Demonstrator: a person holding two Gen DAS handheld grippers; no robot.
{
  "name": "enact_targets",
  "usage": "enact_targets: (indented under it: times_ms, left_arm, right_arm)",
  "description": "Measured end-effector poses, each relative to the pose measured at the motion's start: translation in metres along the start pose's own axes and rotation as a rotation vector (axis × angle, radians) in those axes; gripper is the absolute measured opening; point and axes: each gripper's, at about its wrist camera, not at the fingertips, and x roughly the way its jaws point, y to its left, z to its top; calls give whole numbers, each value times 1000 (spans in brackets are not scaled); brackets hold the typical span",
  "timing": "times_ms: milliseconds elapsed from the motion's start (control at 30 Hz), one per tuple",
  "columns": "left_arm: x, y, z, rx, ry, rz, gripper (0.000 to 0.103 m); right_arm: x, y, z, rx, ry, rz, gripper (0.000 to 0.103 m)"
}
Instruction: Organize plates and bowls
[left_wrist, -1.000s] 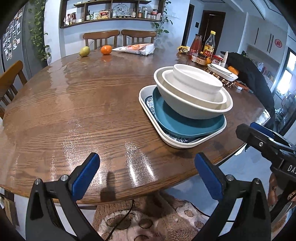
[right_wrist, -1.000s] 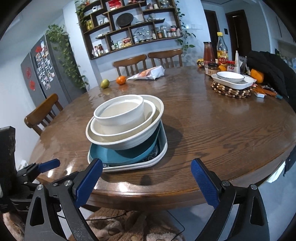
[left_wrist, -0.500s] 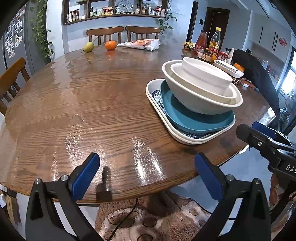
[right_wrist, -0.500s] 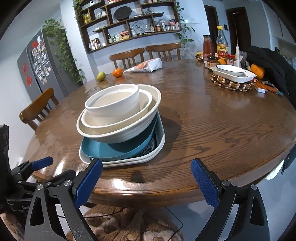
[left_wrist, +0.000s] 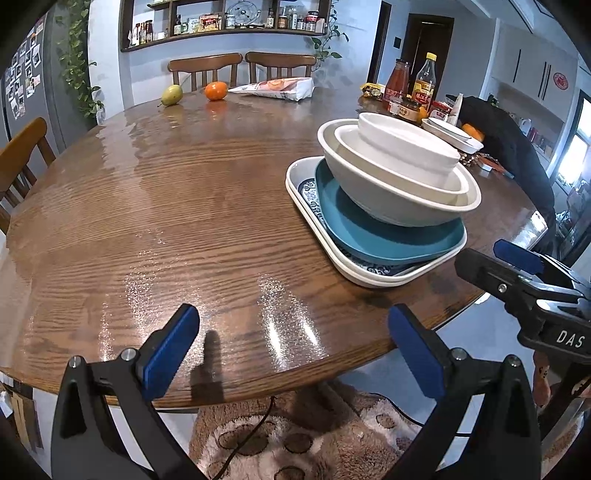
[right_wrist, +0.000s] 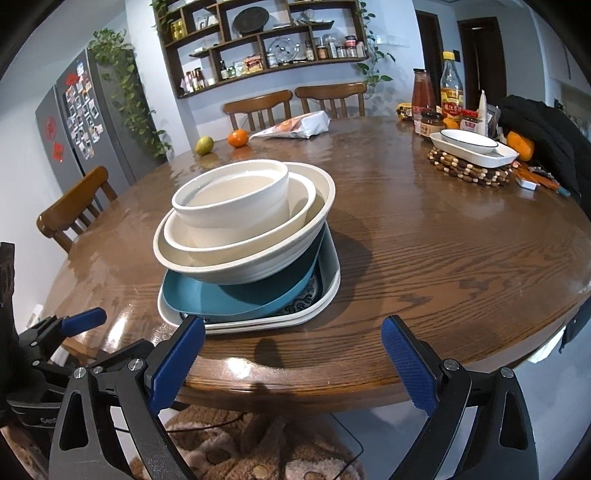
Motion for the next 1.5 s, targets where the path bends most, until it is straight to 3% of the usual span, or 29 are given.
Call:
enact_targets:
  times_ms: [567, 1500]
  left_arm:
    - [-2, -2, 0, 4, -3, -48, 102]
    - [-10, -1, -1, 6, -27, -54, 102]
  right_arm:
    - [8, -1, -2, 0, 19, -5, 97]
    - [11, 1, -1, -7, 28, -12, 97]
